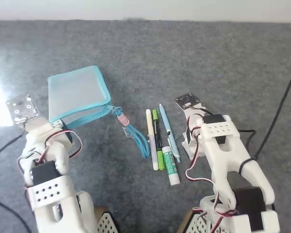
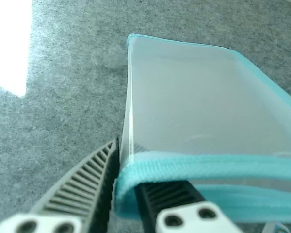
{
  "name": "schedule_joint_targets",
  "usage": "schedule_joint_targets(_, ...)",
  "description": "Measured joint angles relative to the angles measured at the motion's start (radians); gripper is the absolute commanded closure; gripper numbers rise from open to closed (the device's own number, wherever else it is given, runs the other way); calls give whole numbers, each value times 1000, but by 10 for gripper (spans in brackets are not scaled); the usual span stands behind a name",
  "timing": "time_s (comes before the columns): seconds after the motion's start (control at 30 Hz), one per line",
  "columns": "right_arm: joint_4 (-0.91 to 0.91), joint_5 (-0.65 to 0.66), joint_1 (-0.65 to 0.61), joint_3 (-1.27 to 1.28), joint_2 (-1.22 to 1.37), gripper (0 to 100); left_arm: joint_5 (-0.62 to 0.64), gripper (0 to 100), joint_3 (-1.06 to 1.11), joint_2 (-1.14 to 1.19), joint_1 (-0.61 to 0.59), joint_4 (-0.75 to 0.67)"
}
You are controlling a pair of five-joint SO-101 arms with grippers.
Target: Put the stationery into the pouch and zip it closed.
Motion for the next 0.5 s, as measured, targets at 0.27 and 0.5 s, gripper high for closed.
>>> schedule_joint_targets(0.27,160,23,14,-63,-215,991,0,987,34,0,66,-2)
schedule_joint_targets(0.5,445,54,-199,-281,-459,991,0,987,68,0,308,-41)
